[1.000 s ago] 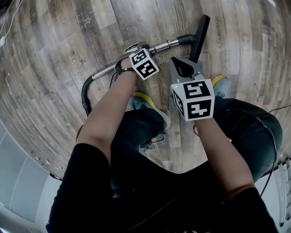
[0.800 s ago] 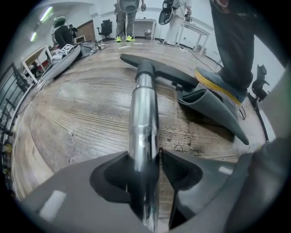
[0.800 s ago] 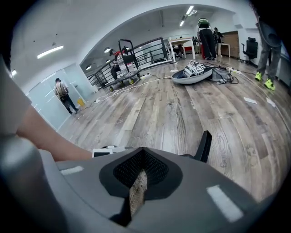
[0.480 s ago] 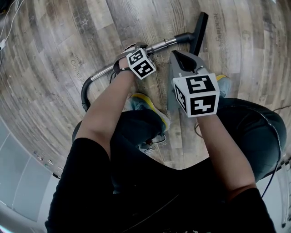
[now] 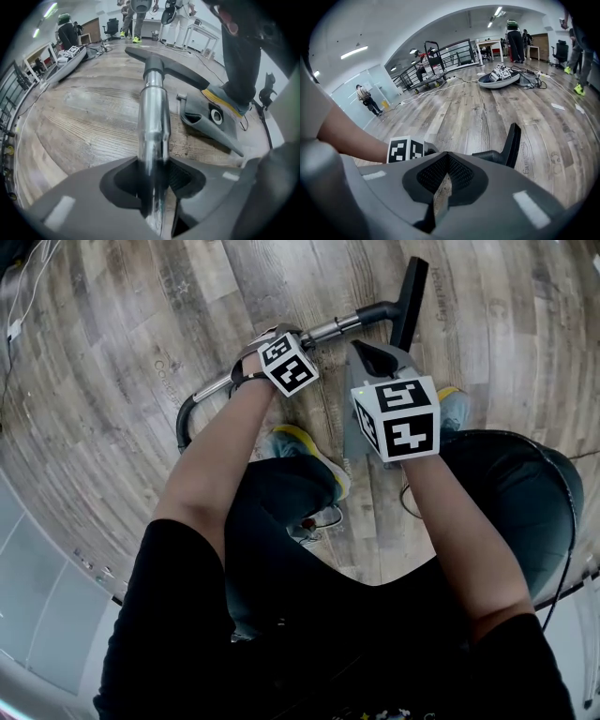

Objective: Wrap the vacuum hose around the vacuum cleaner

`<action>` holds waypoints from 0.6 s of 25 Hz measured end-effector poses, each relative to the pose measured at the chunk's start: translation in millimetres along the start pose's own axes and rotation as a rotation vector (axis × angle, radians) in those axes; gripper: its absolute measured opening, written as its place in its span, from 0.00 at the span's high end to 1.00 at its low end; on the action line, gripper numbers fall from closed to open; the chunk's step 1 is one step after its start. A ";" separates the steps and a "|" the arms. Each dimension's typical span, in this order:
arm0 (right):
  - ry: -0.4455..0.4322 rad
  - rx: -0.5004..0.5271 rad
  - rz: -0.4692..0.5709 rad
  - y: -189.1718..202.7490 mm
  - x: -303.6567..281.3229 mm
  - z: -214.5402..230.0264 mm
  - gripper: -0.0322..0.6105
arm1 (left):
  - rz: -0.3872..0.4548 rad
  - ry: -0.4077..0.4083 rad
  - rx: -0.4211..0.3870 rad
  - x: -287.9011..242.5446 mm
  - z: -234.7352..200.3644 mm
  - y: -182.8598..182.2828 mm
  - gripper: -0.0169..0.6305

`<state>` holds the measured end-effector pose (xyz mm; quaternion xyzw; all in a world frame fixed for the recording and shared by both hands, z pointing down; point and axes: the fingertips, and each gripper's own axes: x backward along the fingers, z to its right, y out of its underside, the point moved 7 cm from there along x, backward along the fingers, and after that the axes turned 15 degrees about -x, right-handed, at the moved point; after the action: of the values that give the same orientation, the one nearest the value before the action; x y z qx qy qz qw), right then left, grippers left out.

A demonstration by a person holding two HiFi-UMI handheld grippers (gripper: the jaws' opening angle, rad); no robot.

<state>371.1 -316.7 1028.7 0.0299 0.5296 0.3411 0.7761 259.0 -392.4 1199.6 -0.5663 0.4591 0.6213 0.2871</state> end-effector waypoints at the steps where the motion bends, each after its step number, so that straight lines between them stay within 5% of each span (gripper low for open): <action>1: -0.006 -0.002 -0.007 -1.4 7.4 -3.6 0.91 | 0.002 -0.001 0.005 12.1 0.1 -4.7 0.73; 7: -0.041 -0.021 -0.050 -17.4 97.3 -37.3 0.91 | 0.019 -0.037 -0.009 122.9 11.4 -43.4 0.73; 15: -0.218 0.059 -0.059 -80.6 301.3 -162.3 0.91 | 0.086 -0.164 -0.031 349.8 8.7 -105.1 0.73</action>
<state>336.7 -260.4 683.4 0.0743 0.4525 0.2970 0.8376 279.5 -398.2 834.9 -0.4978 0.4484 0.6842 0.2882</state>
